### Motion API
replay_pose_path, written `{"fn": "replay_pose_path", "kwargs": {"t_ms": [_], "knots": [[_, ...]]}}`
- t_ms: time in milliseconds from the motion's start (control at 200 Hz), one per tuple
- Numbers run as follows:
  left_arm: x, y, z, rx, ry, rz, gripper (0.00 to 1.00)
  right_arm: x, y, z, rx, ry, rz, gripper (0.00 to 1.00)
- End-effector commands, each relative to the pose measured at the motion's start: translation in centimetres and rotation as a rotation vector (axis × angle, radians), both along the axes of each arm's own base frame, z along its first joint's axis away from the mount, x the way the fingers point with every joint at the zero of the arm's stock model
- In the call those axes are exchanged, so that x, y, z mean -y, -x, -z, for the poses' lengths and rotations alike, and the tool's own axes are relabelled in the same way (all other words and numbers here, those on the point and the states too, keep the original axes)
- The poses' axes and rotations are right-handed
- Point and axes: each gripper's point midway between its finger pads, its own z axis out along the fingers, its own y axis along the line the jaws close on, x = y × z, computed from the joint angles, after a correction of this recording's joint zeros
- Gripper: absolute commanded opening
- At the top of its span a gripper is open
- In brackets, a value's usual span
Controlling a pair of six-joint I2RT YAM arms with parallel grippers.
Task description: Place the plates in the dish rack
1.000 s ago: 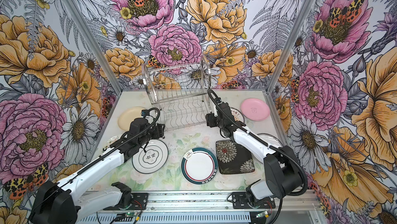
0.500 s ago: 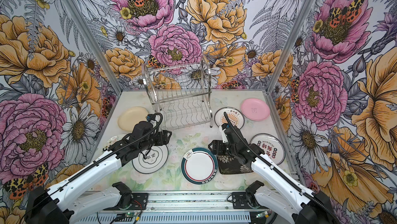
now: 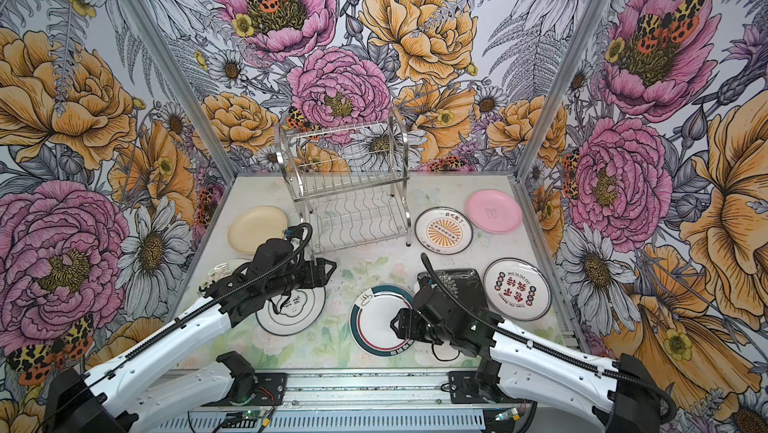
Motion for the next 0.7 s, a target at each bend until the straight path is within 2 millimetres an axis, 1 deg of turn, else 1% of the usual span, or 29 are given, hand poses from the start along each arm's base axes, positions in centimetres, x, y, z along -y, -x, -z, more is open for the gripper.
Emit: {"fn": "replay_pose_path", "kwargs": {"t_ms": [0,265,460,696], "knots": [[0.5,1.2,0.4,-0.02,0.022,0.046,0.83,0.9,-0.6,1.2,0.008,0.05,0.134,0.8],[0.9,1.3,0.4,-0.024,0.024,0.072,0.83,1.0,0.0,2.5,-0.025,0.089,0.184,0.82],[0.9,1.3,0.6,-0.028,0.015,0.078,0.84,1.6,-0.2,3.2,-0.021,0.114,0.213,0.85],[0.9,1.3,0.8,-0.033,0.013,0.073,0.84,0.6,-0.8,3.1,0.003,0.087,0.187,0.88]]}}
